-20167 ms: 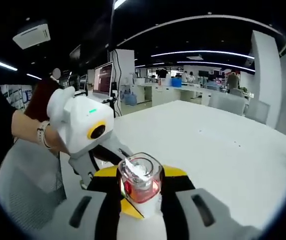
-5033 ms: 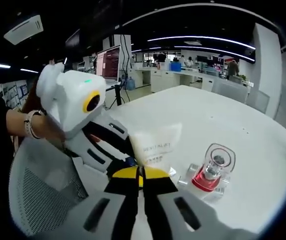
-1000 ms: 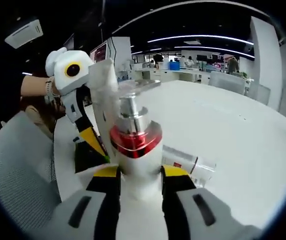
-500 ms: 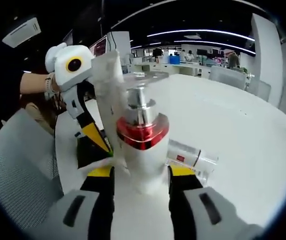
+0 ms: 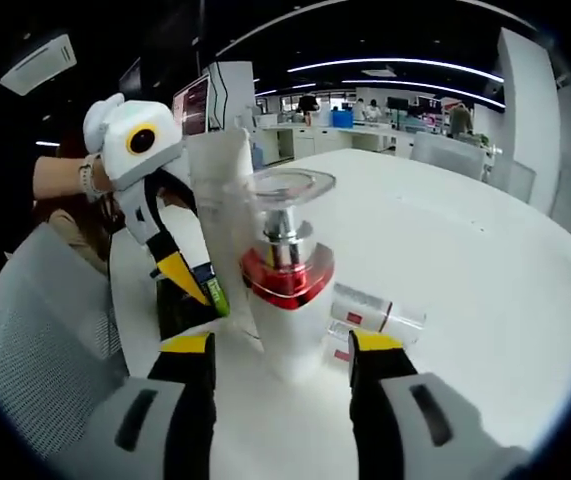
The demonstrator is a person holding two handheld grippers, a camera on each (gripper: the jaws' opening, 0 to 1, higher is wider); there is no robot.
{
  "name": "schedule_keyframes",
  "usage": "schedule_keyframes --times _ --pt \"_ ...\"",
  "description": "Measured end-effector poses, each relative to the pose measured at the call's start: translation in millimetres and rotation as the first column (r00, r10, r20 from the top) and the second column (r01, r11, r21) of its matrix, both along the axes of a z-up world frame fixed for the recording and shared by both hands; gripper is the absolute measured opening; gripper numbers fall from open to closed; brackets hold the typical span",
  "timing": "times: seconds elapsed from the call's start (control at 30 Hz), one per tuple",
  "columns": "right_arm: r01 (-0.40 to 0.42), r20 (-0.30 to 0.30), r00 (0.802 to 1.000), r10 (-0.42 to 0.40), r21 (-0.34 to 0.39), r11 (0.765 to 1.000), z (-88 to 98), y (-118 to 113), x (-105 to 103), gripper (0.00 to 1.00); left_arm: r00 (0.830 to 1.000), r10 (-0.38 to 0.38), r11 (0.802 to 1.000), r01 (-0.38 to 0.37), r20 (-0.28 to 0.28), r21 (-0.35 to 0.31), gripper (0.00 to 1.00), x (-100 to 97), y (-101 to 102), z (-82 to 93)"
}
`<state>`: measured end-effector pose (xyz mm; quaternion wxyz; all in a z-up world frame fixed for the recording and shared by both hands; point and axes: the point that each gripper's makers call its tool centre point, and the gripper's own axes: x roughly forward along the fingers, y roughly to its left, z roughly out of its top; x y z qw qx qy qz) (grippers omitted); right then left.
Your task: Arrange the skincare products in the storage area until every visible bottle or jar stands upright without overlapping.
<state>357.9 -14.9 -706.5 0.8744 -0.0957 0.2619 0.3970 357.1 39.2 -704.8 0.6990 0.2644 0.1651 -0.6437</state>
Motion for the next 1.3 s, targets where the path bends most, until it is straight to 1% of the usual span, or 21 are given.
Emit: schedule_keyframes --times 0.13,0.2,0.3,0.37,0.4,0.5,0.57,0.67,0.7,0.73,0.8,0.87,0.9,0.93,0.97,1.0,1.03,1.1,1.17,1.23,1.3 --pt "0.000 -0.008 1.000 0.000 -0.031 1.000 -0.8 -1.0 -3.8 0.62 0.998 0.057 0.998 -0.057 -0.018 0.012 0.30 -0.3 8.8 0.4" --pt "0.000 -0.012 1.000 0.000 -0.040 0.999 0.0 -1.7 -5.7 0.65 0.995 0.088 0.996 -0.088 -0.040 0.012 0.34 -0.8 13.0 1.2" --pt "0.022 -0.013 1.000 -0.022 -0.044 0.999 4.1 -4.3 -6.0 0.68 0.990 0.127 0.992 -0.126 -0.054 0.011 0.38 -0.5 18.9 3.6" --pt "0.033 -0.010 0.999 -0.034 -0.047 0.998 6.7 -5.7 -5.6 0.70 0.985 0.154 0.988 -0.153 -0.081 0.009 0.39 -1.6 21.9 4.5" --pt "0.045 -0.016 0.999 -0.046 -0.042 0.998 8.2 -6.6 -5.3 0.71 0.980 0.164 0.986 -0.164 -0.111 0.013 0.42 -4.1 23.8 3.8" --pt "0.059 -0.007 0.998 -0.059 -0.043 0.997 13.4 -8.0 -4.8 0.75 0.979 0.179 0.984 -0.176 -0.093 0.040 0.46 -4.0 30.2 1.2" --pt "0.059 0.000 0.998 -0.059 -0.054 0.997 16.5 -9.1 -5.6 0.79 0.973 0.208 0.978 -0.205 -0.097 0.041 0.48 -3.3 34.8 2.4" --pt "0.062 0.007 0.998 -0.062 -0.058 0.996 21.4 -9.5 -7.5 0.81 0.965 0.237 0.971 -0.234 -0.110 0.045 0.56 -4.4 40.6 4.6" --pt "0.070 0.021 0.997 -0.069 -0.061 0.996 24.5 -10.3 -7.1 0.81 0.953 0.252 0.968 -0.250 -0.166 0.035 0.59 -10.5 40.0 6.6" --pt "0.072 0.021 0.997 -0.071 -0.057 0.996 26.6 -10.2 -7.6 0.81 0.952 0.247 0.969 -0.246 -0.182 0.030 0.62 -13.5 40.3 9.0" --pt "0.078 0.006 0.997 -0.078 -0.048 0.996 28.1 -9.7 -8.6 0.84 0.953 0.256 0.967 -0.254 -0.161 0.033 0.65 -14.1 42.5 11.2" --pt "0.079 0.006 0.997 -0.079 -0.041 0.996 30.7 -8.2 -10.3 0.88 0.952 0.270 0.963 -0.267 -0.143 0.037 0.66 -14.3 45.6 13.6" --pt "0.080 0.012 0.997 -0.080 -0.046 0.996 32.1 -7.9 -11.1 0.89 0.944 0.297 0.955 -0.294 -0.143 0.042 0.70 -13.0 49.0 14.9" --pt "0.079 0.015 0.997 -0.078 -0.052 0.996 32.8 -7.8 -12.0 0.90 0.943 0.302 0.953 -0.299 -0.143 0.038 0.73 -13.0 50.2 16.4" --pt "0.078 0.016 0.997 -0.077 -0.055 0.995 33.5 -7.6 -12.7 0.91 0.935 0.324 0.946 -0.321 -0.141 0.046 0.76 -11.6 54.4 17.3" --pt "0.076 0.019 0.997 -0.075 -0.057 0.995 34.7 -7.2 -13.9 0.93 0.930 0.341 0.940 -0.336 -0.135 0.060 0.78 -10.8 58.4 17.1" --pt "0.062 0.019 0.998 -0.061 -0.060 0.996 36.1 -5.7 -16.5 0.94 0.930 0.347 0.938 -0.342 -0.119 0.057 0.79 -10.1 61.2 19.0" --pt "0.060 0.015 0.998 -0.059 -0.055 0.997 38.8 -4.5 -19.1 0.95 0.918 0.377 0.926 -0.373 -0.125 0.058 0.81 -8.8 67.9 20.9" --pt "0.059 0.020 0.998 -0.058 -0.054 0.997 42.2 -3.9 -21.0 0.97 0.910 0.396 0.918 -0.392 -0.123 0.059 0.85 -8.6 74.0 23.1" --pt "0.063 0.016 0.998 -0.063 -0.054 0.997 45.1 -4.0 -23.3 0.99 0.906 0.408 0.913 -0.404 -0.112 0.056 0.89 -9.0 78.3 25.6" --pt "0.065 0.021 0.998 -0.064 -0.058 0.996 48.4 -4.7 -26.0 0.99 0.898 0.425 0.905 -0.421 -0.109 0.058 0.93 -9.6 83.5 28.4"
